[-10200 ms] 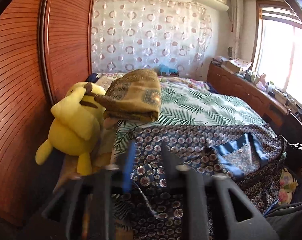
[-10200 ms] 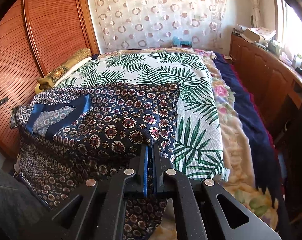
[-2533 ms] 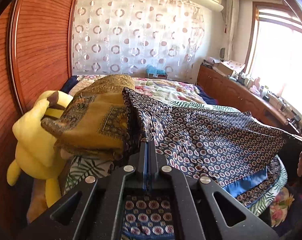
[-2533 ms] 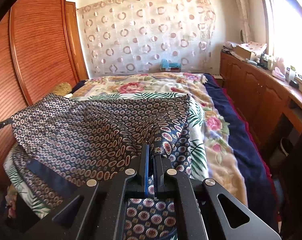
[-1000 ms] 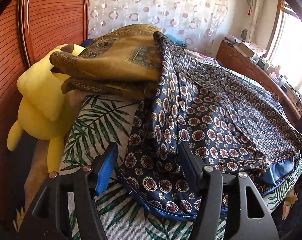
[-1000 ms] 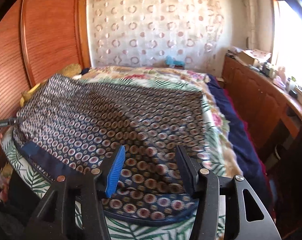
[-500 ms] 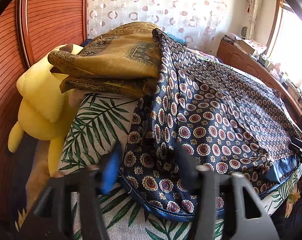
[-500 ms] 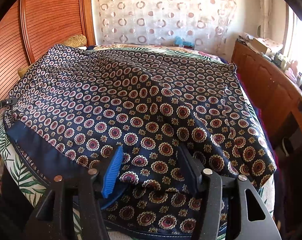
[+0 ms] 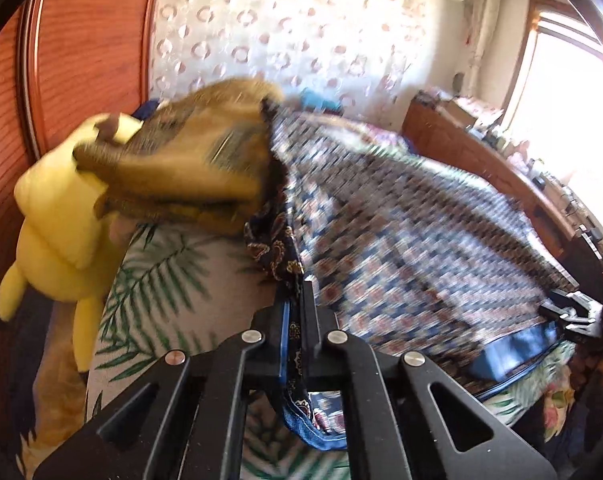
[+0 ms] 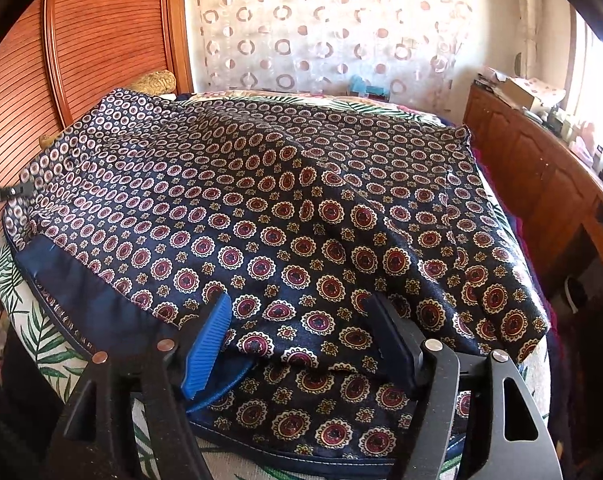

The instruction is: Fold small clothes

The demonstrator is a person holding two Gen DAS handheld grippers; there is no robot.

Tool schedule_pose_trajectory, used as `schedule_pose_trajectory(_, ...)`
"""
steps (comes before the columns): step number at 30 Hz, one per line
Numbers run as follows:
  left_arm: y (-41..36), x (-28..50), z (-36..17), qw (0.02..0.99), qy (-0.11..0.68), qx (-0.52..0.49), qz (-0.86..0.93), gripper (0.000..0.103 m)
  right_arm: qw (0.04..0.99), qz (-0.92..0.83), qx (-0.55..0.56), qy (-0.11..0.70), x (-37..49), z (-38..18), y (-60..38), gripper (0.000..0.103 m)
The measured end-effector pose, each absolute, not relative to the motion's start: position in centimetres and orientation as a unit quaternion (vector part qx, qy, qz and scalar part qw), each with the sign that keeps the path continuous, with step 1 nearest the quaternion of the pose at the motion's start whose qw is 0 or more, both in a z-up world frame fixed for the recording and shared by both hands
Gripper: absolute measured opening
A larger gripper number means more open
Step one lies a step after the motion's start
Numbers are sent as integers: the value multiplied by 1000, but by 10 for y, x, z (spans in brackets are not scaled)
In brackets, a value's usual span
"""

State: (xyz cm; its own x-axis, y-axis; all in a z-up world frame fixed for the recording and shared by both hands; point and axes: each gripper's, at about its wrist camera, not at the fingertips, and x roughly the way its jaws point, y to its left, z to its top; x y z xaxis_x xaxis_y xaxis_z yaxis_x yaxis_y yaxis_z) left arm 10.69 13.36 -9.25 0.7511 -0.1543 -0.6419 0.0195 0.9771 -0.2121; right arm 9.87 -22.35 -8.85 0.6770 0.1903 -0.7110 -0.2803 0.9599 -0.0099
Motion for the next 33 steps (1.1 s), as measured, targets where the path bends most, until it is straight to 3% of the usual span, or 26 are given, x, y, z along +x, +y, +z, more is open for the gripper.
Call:
schedule_pose_trajectory(12,54,119,-22,946,284,-63,-142,5,925,118,-22,362,80,-69,-262,72)
schedule_pose_trajectory(33,-140,156,32,907,272,28,-319,5,939,90,14,330,37,-56,-338,72)
